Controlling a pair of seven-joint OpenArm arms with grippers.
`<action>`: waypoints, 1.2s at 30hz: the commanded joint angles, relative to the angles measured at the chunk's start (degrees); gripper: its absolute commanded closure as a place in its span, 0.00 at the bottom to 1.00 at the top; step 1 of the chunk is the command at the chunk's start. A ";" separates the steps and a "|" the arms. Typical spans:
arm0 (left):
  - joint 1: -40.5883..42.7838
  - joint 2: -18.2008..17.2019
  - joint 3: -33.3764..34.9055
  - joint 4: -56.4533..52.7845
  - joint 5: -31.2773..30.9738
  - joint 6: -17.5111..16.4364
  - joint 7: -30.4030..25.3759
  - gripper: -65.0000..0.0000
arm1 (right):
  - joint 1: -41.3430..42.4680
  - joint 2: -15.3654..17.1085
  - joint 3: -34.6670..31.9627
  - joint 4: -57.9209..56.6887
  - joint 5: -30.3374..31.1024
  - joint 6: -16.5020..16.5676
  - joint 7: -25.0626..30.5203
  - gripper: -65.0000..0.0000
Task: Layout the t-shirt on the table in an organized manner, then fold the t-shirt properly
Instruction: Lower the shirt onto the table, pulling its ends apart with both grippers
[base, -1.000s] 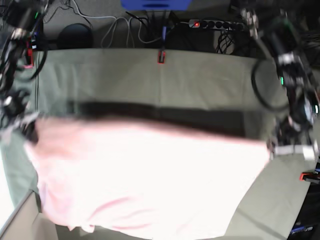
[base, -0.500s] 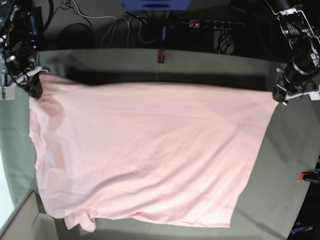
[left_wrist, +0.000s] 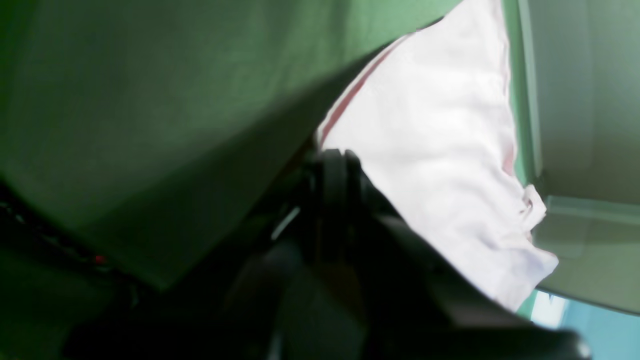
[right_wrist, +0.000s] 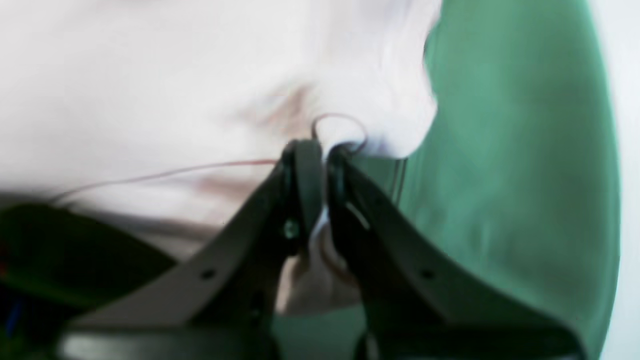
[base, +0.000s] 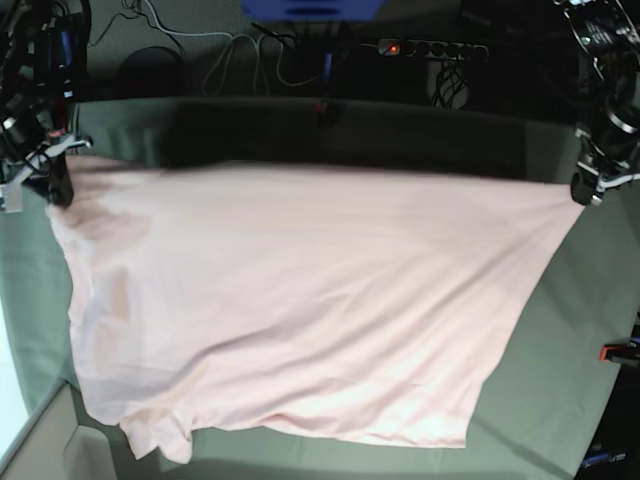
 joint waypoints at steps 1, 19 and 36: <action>0.89 -0.84 -0.92 1.07 -1.46 0.36 -1.12 1.00 | 0.47 1.50 0.72 0.82 1.07 -0.05 0.71 1.00; -1.13 0.04 -0.30 -4.91 -0.94 0.36 -1.12 1.00 | 13.66 8.10 -12.11 -19.31 0.98 -0.05 -0.25 0.70; -1.04 -0.05 1.28 -4.91 -0.94 0.36 -1.12 1.00 | 4.95 3.44 4.24 -8.50 1.07 -0.05 0.10 0.32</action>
